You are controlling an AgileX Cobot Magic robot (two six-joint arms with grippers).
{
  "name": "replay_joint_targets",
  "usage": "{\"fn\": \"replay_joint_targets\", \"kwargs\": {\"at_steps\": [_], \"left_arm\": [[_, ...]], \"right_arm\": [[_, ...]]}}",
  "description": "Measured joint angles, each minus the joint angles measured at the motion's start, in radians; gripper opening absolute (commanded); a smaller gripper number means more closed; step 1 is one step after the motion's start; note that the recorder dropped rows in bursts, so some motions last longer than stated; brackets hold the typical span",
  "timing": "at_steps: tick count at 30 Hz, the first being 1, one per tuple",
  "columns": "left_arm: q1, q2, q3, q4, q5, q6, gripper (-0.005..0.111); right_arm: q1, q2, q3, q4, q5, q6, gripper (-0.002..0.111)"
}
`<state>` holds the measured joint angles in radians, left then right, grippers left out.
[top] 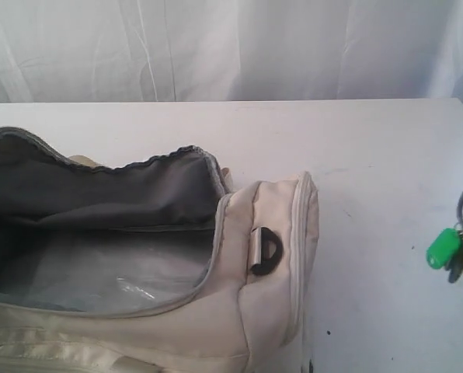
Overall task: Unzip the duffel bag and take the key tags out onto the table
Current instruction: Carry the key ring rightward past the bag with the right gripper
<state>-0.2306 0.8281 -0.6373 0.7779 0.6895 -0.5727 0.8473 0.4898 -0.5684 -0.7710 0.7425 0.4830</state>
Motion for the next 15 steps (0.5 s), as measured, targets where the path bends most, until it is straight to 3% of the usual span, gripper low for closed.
{"fn": "replay_joint_targets", "kwargs": {"at_steps": [10, 12, 15], "left_arm": [[0.006, 0.0, -0.02, -0.106, -0.038, 0.018, 0.0], [0.006, 0.0, -0.022, -0.14, -0.064, 0.024, 0.005], [0.008, 0.0, -0.022, -0.206, -0.107, 0.028, 0.022]], "right_arm": [[0.0, 0.043, 0.166, 0.027, -0.161, 0.096, 0.0], [0.0, 0.073, 0.183, 0.029, -0.183, 0.111, 0.0], [0.0, 0.118, 0.194, 0.031, -0.205, 0.135, 0.0]]}}
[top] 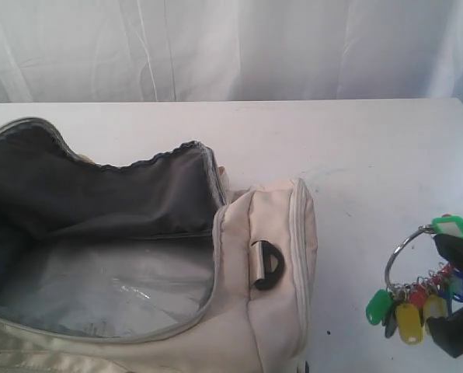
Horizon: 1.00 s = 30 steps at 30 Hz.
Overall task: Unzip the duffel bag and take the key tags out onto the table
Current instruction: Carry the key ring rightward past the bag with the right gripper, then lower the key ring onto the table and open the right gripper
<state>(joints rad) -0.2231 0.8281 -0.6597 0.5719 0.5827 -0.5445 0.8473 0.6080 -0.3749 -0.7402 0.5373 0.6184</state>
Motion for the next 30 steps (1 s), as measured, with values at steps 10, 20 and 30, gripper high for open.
{"fn": "replay_joint_targets", "kwargs": {"at_steps": [10, 20, 30], "left_arm": [[0.0, 0.0, 0.0, -0.111, -0.113, 0.0, 0.066], [0.0, -0.151, 0.0, -0.171, -0.246, -0.007, 0.062], [0.0, -0.391, 0.0, -0.222, -0.182, -0.011, 0.062]], "right_arm": [[0.0, 0.143, 0.013, -0.002, -0.109, 0.024, 0.0], [0.0, 0.255, 0.013, -0.004, -0.157, 0.038, 0.0], [0.0, 0.351, 0.013, -0.008, -0.187, 0.061, 0.0]]}}
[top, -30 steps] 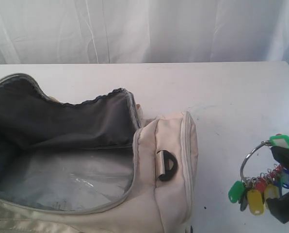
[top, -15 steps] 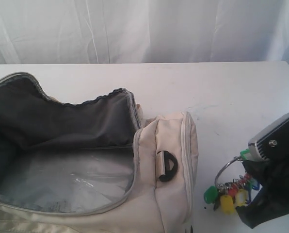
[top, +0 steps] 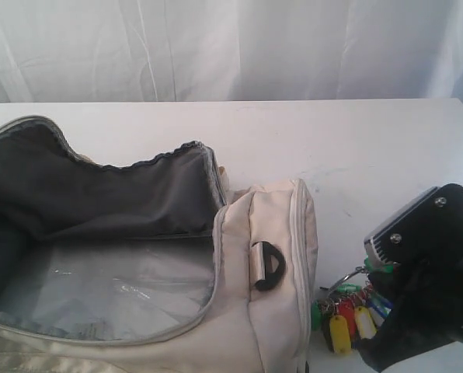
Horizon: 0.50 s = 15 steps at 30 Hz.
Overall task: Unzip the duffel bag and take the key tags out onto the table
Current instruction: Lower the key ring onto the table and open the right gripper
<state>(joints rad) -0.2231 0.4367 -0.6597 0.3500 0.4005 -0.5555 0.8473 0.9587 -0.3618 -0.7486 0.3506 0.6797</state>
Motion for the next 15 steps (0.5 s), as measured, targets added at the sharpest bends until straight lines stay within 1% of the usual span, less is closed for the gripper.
{"fn": "replay_joint_targets", "kwargs": {"at_steps": [4, 6, 13, 15], "left_arm": [[0.0, -0.071, 0.0, -0.031, 0.032, 0.032, 0.062], [0.0, -0.114, 0.0, -0.054, 0.077, 0.051, 0.062], [0.0, -0.177, 0.0, -0.127, 0.184, 0.133, 0.062], [0.0, -0.194, 0.0, -0.164, 0.217, 0.172, 0.062]], "right_arm": [[0.0, 0.045, 0.0, -0.03, -0.002, 0.007, 0.0], [0.0, 0.08, 0.0, -0.099, -0.002, 0.07, 0.0], [0.0, 0.15, 0.0, -0.422, -0.002, 0.406, 0.0], [0.0, 0.173, 0.0, -0.535, -0.002, 0.538, 0.003]]}}
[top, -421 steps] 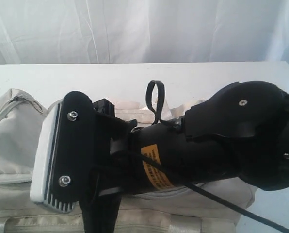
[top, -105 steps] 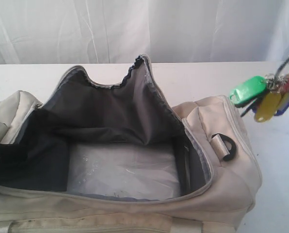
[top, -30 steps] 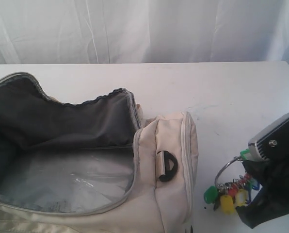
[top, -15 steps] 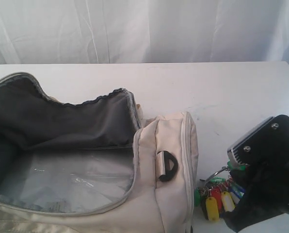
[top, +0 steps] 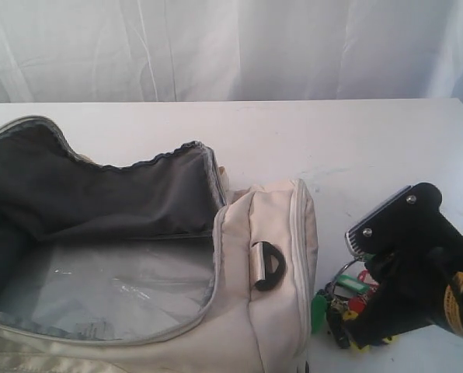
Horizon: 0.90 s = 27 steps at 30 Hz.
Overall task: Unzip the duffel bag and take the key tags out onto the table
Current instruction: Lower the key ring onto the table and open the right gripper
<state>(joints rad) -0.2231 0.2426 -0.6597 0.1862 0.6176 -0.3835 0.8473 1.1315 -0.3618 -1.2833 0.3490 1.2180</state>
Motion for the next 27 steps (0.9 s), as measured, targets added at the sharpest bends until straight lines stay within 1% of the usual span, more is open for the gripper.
{"fn": "replay_joint_targets", "kwargs": {"at_steps": [2, 4, 5, 6, 7, 10, 14, 17, 22, 27], "left_arm": [[0.0, -0.012, 0.0, -0.013, 0.026, 0.013, 0.062], [0.0, -0.014, 0.0, -0.018, 0.033, 0.018, 0.062], [0.0, -0.014, 0.0, -0.02, 0.036, 0.02, 0.062], [0.0, -0.014, 0.0, -0.021, 0.038, 0.023, 0.062], [0.0, -0.014, 0.0, -0.021, 0.038, 0.023, 0.062], [0.0, -0.014, 0.0, -0.025, 0.038, 0.029, 0.061], [0.0, -0.014, 0.0, -0.044, 0.038, 0.078, 0.056], [0.0, -0.014, 0.0, -0.063, 0.038, 0.12, 0.056], [0.0, -0.014, 0.0, -0.067, 0.038, 0.137, 0.056], [0.0, -0.062, 0.0, -0.093, 0.038, 0.173, 0.056]], "right_arm": [[0.0, 0.026, 0.0, -0.053, -0.002, 0.063, 0.013], [0.0, 0.046, 0.0, -0.066, -0.002, 0.083, 0.024], [0.0, 0.055, 0.0, -0.07, -0.002, 0.085, 0.034], [0.0, 0.067, 0.0, -0.074, 0.01, 0.1, 0.039], [0.0, 0.069, 0.0, -0.077, 0.02, 0.11, 0.048], [0.0, 0.071, 0.0, -0.092, 0.092, 0.17, 0.058], [0.0, 0.071, 0.0, -0.137, 0.192, 0.295, 0.06], [0.0, 0.025, 0.0, -0.198, 0.201, 0.379, 0.06], [0.0, -0.091, 0.0, -0.226, 0.199, 0.396, 0.06], [0.0, -0.257, 0.0, -0.232, 0.201, 0.396, 0.06]]}}
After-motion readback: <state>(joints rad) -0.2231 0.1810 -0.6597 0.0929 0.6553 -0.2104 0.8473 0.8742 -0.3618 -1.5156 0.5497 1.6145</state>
